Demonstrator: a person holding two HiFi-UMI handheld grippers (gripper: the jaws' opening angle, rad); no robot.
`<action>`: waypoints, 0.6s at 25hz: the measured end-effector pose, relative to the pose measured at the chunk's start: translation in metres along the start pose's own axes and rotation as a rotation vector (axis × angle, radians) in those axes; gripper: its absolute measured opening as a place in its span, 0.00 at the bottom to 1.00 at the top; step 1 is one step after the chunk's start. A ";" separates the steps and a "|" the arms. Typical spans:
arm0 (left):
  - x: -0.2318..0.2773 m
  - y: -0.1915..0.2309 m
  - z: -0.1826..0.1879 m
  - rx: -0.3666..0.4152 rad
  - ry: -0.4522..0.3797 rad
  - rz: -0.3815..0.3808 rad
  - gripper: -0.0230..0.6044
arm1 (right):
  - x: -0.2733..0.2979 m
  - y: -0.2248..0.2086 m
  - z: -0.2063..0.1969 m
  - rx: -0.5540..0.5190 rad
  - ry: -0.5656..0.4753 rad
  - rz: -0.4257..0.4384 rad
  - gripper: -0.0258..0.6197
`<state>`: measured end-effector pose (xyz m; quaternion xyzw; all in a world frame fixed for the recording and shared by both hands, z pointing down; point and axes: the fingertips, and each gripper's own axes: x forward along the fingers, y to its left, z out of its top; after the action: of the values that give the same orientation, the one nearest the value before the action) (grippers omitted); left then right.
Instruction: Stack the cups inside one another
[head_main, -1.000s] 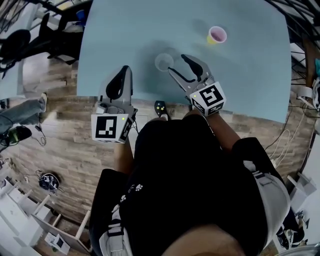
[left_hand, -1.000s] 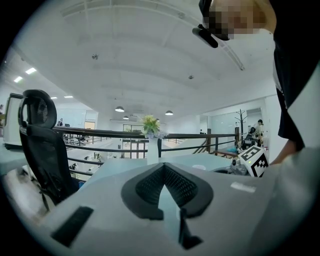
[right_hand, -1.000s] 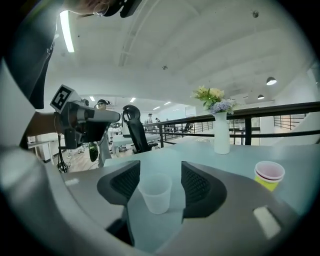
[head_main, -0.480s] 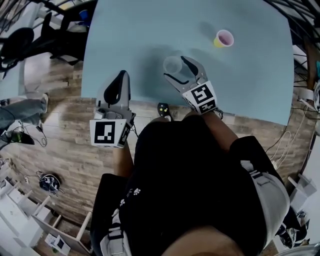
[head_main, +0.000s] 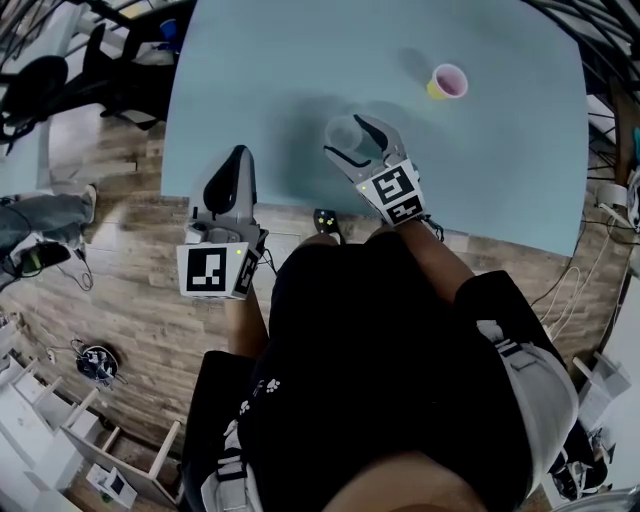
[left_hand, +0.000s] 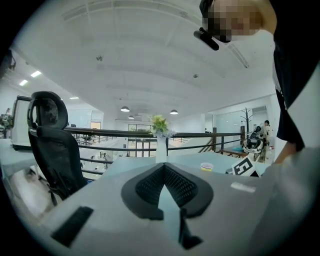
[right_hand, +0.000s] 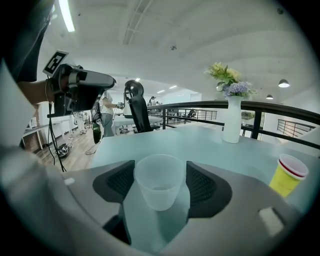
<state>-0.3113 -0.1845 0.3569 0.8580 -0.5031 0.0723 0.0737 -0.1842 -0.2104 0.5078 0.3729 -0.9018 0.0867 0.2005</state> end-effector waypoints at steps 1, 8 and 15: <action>0.000 0.000 -0.002 0.000 0.006 0.001 0.02 | 0.001 0.000 0.000 -0.001 0.000 0.004 0.55; 0.003 -0.008 -0.002 -0.008 0.012 0.022 0.02 | -0.003 -0.008 0.002 0.009 -0.007 0.026 0.54; 0.018 -0.021 -0.002 -0.017 0.012 0.013 0.02 | -0.031 -0.053 0.014 0.066 -0.061 -0.048 0.53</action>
<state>-0.2843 -0.1894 0.3611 0.8536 -0.5088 0.0737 0.0836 -0.1308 -0.2321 0.4823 0.4031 -0.8951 0.1000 0.1624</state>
